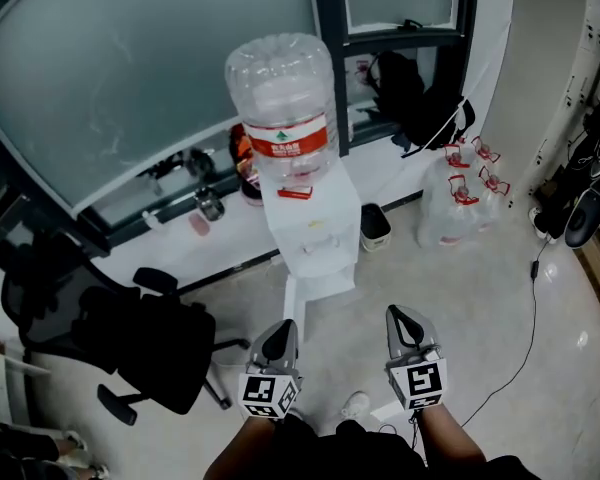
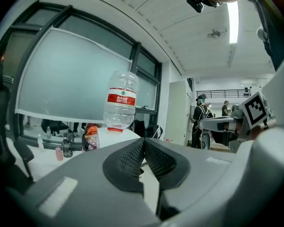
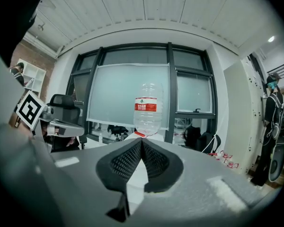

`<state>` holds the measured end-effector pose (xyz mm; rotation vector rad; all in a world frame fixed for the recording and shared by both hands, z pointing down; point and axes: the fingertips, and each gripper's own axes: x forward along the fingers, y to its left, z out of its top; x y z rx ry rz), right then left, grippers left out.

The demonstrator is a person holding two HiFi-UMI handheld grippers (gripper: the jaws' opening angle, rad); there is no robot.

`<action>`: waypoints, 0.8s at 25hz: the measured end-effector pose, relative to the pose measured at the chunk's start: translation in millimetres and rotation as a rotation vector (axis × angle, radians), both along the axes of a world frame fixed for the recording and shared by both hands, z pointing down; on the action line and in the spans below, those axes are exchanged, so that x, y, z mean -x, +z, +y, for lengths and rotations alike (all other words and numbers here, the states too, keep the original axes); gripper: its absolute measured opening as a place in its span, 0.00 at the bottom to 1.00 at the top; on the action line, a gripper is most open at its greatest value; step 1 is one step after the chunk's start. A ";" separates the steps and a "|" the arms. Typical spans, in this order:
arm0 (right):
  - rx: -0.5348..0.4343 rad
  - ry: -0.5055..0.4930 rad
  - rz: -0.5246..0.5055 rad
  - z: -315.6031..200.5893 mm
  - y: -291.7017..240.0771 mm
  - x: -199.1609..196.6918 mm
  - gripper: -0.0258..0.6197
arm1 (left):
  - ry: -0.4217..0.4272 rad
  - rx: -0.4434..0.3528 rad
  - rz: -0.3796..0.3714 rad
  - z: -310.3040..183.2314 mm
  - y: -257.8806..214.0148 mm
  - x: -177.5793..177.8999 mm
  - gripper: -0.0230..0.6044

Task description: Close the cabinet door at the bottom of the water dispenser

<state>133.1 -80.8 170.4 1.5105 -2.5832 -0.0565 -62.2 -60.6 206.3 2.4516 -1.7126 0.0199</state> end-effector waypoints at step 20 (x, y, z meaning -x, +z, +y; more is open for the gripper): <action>0.123 -0.063 0.047 -52.1 77.5 89.5 0.04 | -0.051 0.156 -0.051 -27.2 88.5 85.0 0.07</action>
